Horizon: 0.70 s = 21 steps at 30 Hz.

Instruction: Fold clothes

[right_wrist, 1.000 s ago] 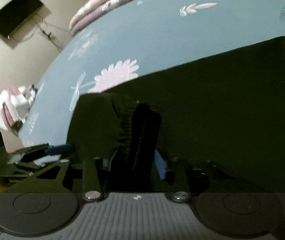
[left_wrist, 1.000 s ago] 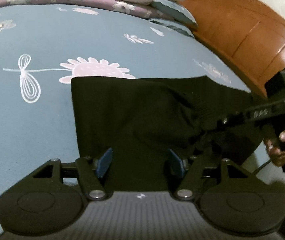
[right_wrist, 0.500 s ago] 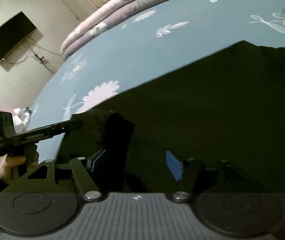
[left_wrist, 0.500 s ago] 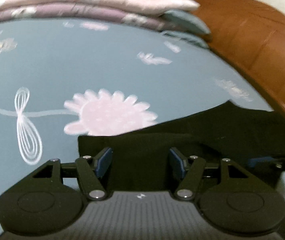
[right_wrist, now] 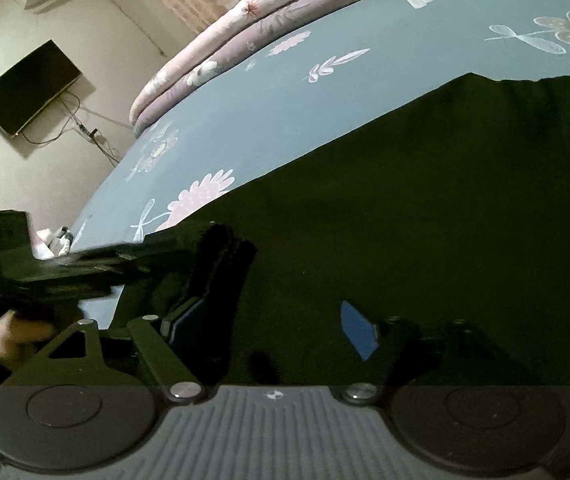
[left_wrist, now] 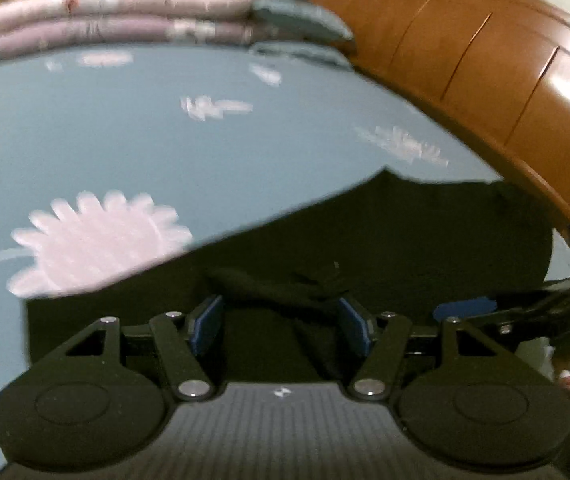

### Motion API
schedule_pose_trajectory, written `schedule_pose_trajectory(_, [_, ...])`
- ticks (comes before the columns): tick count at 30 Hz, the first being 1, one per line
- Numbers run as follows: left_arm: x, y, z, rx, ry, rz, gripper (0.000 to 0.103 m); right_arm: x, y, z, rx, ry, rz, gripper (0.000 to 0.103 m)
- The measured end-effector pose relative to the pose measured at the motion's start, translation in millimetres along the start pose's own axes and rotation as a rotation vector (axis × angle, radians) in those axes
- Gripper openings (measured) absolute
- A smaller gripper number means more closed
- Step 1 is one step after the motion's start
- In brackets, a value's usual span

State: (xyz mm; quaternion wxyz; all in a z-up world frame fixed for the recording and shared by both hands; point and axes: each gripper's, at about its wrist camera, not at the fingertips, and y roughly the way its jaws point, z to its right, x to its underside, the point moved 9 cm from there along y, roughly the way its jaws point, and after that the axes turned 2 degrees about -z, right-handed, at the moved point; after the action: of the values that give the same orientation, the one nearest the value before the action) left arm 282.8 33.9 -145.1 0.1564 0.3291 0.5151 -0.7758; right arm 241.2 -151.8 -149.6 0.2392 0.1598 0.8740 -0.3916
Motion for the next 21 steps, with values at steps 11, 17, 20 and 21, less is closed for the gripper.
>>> schedule_pose_trajectory(11, [14,-65,-6,-0.059,0.001,0.011,0.065,3,-2,-5,-0.019,-0.006,0.016,0.091])
schedule_pose_trajectory(17, [65,-102,3,-0.047,-0.085,-0.005,0.065,5,-2,-8,-0.017,-0.006,0.022,0.094])
schedule_pose_trajectory(20, [93,-99,4,-0.035,-0.145,-0.039,0.065,6,-2,-9,-0.013,-0.002,0.023,0.095])
schedule_pose_trajectory(21, [100,-97,3,-0.043,-0.162,-0.052,0.065,6,-2,-9,-0.008,-0.003,0.022,0.095])
